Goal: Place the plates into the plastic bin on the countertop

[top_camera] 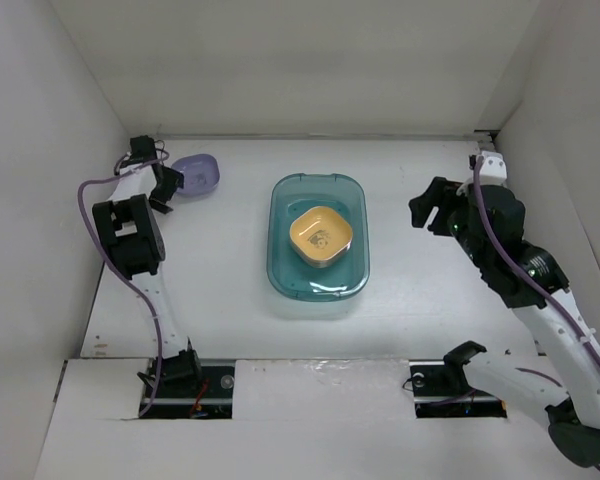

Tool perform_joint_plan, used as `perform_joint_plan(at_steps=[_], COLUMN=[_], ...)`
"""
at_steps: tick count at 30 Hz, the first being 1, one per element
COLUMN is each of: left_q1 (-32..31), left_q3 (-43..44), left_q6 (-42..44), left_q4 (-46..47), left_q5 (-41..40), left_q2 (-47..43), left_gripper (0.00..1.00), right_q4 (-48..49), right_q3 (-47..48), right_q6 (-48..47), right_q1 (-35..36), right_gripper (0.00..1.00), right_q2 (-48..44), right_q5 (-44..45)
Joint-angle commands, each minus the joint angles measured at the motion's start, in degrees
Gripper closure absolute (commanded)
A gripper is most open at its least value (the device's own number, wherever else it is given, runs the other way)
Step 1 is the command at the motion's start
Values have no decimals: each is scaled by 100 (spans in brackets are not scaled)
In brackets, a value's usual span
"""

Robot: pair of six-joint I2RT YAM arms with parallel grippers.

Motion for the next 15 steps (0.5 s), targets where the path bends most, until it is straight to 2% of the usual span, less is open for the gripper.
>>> perform_joint_plan(at_steps=[1,2,4,5,6,7,11,14,15], left_q1=[-45,-97,-97,-97,-97,-97,-150,-255,-256], left_q3=[-95,-96,-96,-96,26,88,107,-139,-253], left_q6=[21,21,-31,-32,-32,-32,-32,-32,-32], left_q4=[-88,-88,-88,-88,-88,-175,-220,-80,34], left_q5=[-46,6,7,76,147,226,376,297,236], left_q2=[183,183,244,306,306,376,-26,-913,-1533], left_gripper=[34,49,70,77,92,100,100,100,100], right_q4=[166,166,114,113,113,113,61,61,61], right_q3=[99,99,99,99,99,99,99,99,99], right_q6=[-143,-143,-204,-204,-205,-205,-266,-266,-266], right_q1=[-48,-109,-109,-170,-171,-223,-338,-451,-452], right_gripper=[28,28,28,28,28,28,28,28,28], right_q2=[-111,-111,-163,-163,-163,-224,-277,-330,-330], right_q5=[9,9,-44,-44,-44,-44,-96,-202,-202])
